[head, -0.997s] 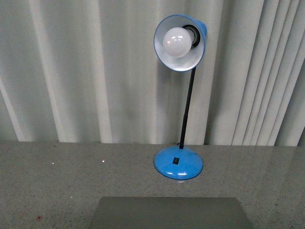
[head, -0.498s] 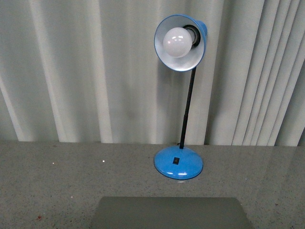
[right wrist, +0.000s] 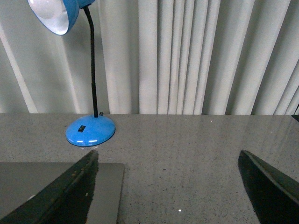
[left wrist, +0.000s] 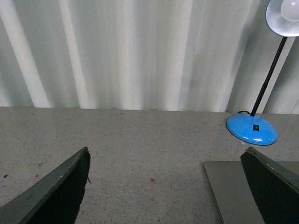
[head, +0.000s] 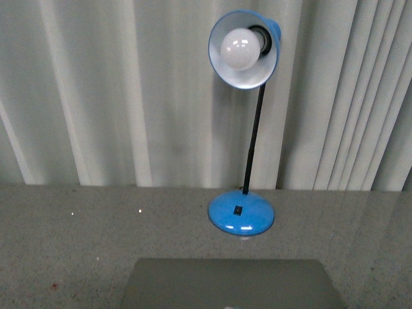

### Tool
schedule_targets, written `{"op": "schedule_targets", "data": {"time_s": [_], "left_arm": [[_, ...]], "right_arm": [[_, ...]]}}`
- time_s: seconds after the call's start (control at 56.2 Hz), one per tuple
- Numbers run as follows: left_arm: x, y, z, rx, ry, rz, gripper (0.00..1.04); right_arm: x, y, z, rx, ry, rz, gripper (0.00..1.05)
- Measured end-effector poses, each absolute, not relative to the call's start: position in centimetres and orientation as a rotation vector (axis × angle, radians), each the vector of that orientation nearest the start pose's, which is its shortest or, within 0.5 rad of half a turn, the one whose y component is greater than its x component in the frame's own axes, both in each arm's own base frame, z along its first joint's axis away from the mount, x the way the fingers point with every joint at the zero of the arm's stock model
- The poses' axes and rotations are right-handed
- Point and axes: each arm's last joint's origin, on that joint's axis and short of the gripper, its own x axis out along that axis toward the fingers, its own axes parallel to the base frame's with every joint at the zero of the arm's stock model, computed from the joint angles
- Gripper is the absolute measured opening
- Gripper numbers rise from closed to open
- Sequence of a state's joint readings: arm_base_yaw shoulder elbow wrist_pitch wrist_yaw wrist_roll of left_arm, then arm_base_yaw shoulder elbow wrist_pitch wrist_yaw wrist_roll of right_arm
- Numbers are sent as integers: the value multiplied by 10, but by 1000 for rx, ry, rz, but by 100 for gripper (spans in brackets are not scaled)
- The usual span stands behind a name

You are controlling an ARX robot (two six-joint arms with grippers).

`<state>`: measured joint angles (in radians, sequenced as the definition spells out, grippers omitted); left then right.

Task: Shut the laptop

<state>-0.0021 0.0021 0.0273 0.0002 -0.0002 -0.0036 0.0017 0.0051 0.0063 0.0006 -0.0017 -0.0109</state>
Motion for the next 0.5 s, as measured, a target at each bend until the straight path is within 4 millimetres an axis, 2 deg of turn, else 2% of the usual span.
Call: {"op": "schedule_targets", "data": {"time_s": [0.053, 0.498], "left_arm": [[96, 0, 173, -4, -25, -2, 97], [96, 0, 173, -4, -25, -2, 98]], "right_arm": [[98, 0, 165, -11, -2, 3, 98], [98, 0, 165, -11, -2, 3, 97]]}}
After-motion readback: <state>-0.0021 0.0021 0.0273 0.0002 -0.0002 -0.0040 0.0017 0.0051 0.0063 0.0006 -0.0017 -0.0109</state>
